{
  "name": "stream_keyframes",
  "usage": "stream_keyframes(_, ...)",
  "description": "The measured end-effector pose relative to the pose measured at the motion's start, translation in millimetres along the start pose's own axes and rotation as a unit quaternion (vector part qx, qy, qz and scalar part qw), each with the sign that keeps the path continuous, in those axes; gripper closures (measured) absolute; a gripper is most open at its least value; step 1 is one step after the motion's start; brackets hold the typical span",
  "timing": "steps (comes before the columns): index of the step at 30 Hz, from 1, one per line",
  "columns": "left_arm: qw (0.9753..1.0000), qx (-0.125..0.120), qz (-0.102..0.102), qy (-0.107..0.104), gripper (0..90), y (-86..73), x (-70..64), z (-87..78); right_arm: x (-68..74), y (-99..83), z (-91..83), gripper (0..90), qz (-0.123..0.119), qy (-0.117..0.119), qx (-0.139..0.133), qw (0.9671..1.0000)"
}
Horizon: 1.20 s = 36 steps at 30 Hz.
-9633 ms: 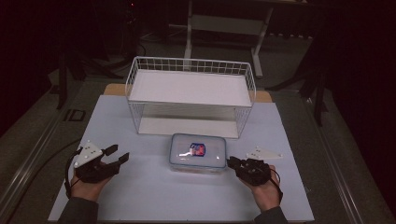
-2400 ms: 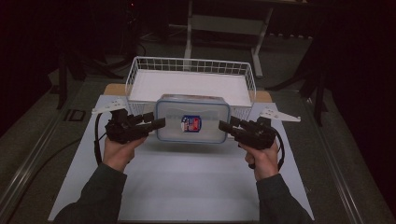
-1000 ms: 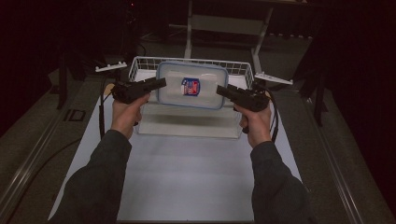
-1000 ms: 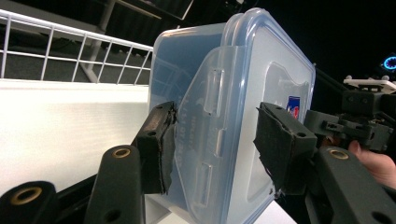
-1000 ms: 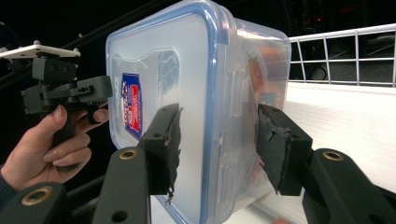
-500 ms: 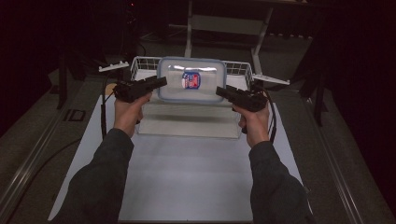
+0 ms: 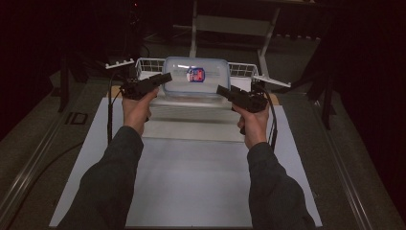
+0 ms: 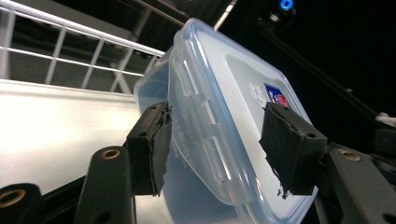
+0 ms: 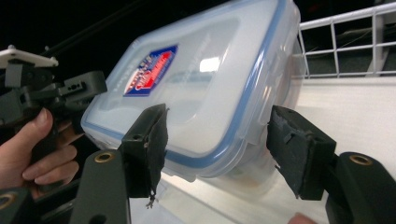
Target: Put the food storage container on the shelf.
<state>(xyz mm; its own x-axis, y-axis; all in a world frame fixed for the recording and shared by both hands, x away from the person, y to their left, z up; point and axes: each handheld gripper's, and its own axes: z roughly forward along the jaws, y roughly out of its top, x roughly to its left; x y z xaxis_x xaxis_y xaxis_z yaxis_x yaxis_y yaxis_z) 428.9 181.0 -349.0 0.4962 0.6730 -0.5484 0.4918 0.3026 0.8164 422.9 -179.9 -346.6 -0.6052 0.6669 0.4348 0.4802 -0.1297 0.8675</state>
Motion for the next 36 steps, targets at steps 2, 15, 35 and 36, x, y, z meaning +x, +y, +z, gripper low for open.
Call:
stream_keyframes(2, 1.0000, 0.000, 0.001, 0.008, 47.6, 0.7, 0.1, -0.2, 0.3, 0.4, 0.3, 36.9, 0.005, -0.004, -0.008, 1.0000)
stream_keyframes(15, 0.9984, 0.021, 0.049, 0.017, 45.5, 2.0, -2.9, -19.0, 10.0, 6.2, -20.7, 39.2, -0.079, -0.054, -0.008, 0.9954)
stream_keyframes(35, 0.9895, 0.053, 0.134, -0.016, 46.2, -22.3, -34.2, -56.1, 33.0, -21.8, -3.6, 82.5, -0.215, -0.080, 0.071, 0.9707)
stream_keyframes(36, 0.9889, 0.054, 0.137, -0.016, 46.1, -24.0, -34.9, -58.0, 33.3, -23.6, -4.2, 79.6, -0.220, -0.077, 0.076, 0.9696)
